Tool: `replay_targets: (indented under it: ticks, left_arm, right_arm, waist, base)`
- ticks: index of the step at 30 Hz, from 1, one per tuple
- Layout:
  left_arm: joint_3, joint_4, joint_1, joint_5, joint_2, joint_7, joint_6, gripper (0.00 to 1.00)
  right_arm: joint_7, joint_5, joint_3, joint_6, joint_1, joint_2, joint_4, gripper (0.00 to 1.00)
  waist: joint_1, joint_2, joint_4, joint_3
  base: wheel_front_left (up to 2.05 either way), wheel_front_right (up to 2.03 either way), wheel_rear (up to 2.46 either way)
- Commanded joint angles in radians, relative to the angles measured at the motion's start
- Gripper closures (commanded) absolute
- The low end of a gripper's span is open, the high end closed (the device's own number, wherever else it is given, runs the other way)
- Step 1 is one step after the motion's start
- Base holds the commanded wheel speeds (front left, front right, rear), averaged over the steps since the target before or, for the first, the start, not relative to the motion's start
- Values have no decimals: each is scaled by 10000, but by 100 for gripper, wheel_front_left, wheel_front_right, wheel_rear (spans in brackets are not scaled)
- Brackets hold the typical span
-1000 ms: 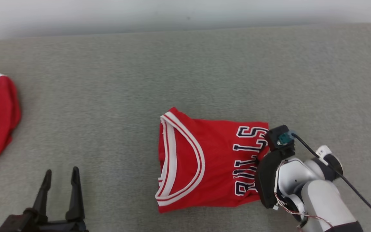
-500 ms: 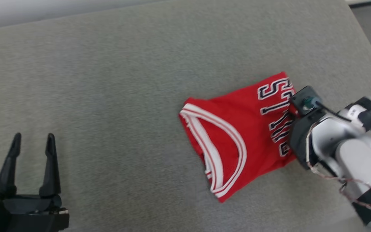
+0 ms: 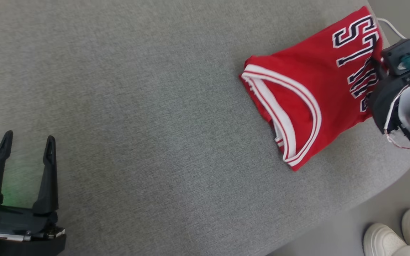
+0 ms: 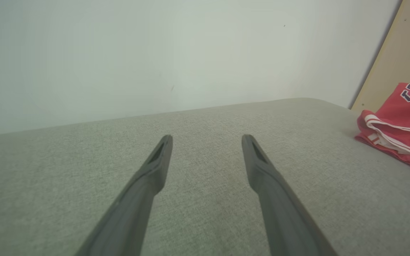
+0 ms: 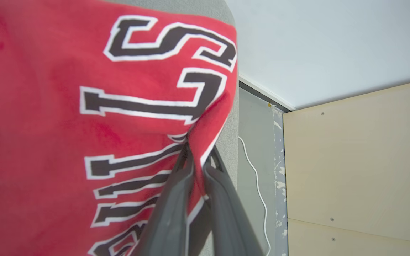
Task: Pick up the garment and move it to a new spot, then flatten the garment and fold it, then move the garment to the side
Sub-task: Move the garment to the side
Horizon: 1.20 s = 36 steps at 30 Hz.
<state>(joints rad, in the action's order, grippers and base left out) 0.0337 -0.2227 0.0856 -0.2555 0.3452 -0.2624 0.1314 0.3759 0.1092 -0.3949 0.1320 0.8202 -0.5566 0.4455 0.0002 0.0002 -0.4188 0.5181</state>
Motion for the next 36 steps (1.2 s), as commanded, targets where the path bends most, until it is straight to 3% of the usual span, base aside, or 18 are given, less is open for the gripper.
replay_targets:
  ticks: [1, 20, 21, 22, 23, 30, 36]
  left_arm:
    - [25, -87, -57, 1, 68, -28, -18, 0]
    - [129, -442, -146, -154, 550, -27, -18, 0]
    - [134, -450, -127, -164, 554, -27, -18, 0]
    - [134, -446, -112, -152, 558, -27, -18, 0]
    - [126, -426, -99, -146, 547, -27, -18, 0]
    - [-25, -140, 71, -164, 41, -28, -18, 0]
    - [119, 457, -40, -171, -695, -27, -18, 0]
  right_arm:
    - [-84, -80, 73, -29, 73, 6, 51, 100]
    - [-1269, -942, 1768, -29, 97, 303, 848, 100]
    - [-1322, -988, 1789, -29, 97, 305, 872, 78]
    - [-1350, -1053, 1815, -29, 100, 322, 896, 21]
    - [-1404, -1108, 1853, -29, 104, 356, 899, 0]
    - [-1638, -1066, 2179, -29, -271, 584, 813, 0]
    - [-2190, -758, 2723, -29, -1355, 883, -120, 0]
  waist:
    - [-2, -2, -406, 443]
    - [-2, -2, -371, 762]
    - [-2, -2, -349, 765]
    - [-2, -2, -327, 764]
    - [-2, -2, -300, 751]
    - [-2, -2, 152, 213]
    - [-2, -2, 800, -806]
  base:
    - [0, 0, 0]
    - [0, 0, 0]
    - [0, 0, 0]
    - [0, 0, 0]
    - [0, 0, 0]
    - [0, 0, 0]
    - [0, 0, 0]
